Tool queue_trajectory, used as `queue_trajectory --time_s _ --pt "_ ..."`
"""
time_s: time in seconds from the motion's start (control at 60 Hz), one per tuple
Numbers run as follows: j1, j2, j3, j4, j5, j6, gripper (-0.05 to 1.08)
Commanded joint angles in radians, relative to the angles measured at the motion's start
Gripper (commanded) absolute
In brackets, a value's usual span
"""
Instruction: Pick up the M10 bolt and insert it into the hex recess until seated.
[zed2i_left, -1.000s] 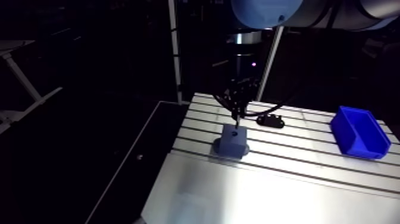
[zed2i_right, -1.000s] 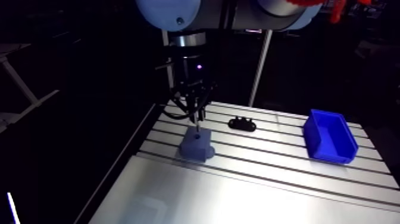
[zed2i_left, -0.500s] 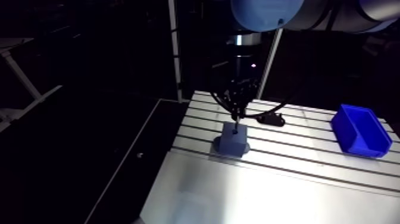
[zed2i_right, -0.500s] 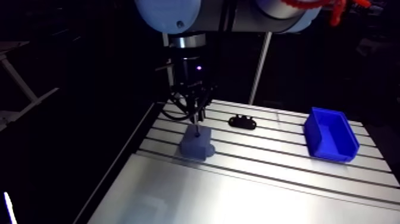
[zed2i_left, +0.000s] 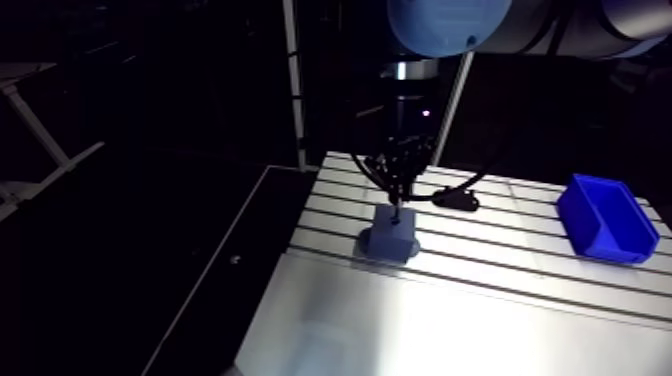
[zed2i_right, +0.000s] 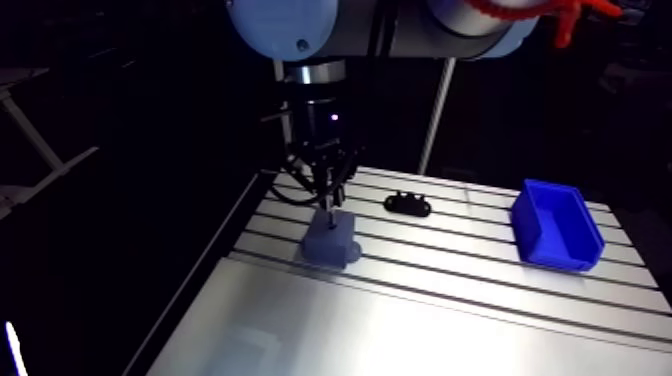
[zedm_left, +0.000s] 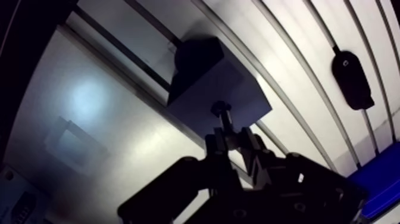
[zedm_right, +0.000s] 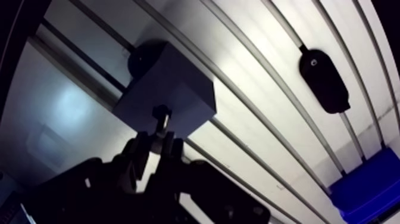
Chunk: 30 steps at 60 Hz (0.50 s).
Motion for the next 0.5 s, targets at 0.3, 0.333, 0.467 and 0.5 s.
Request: queue_trajectory --time_s 0.3,0.333,0.467,0.5 --pt "0.007 0.008 0.000 0.000 0.001 0.000 0.91" --pt "0.007 0.008 0.000 0.000 0.001 0.000 0.91" --pt "0.007 0.009 0.000 0.000 0.001 0.000 0.91" --pt "0.007 0.011 0.000 0.000 0.001 0.000 0.91"
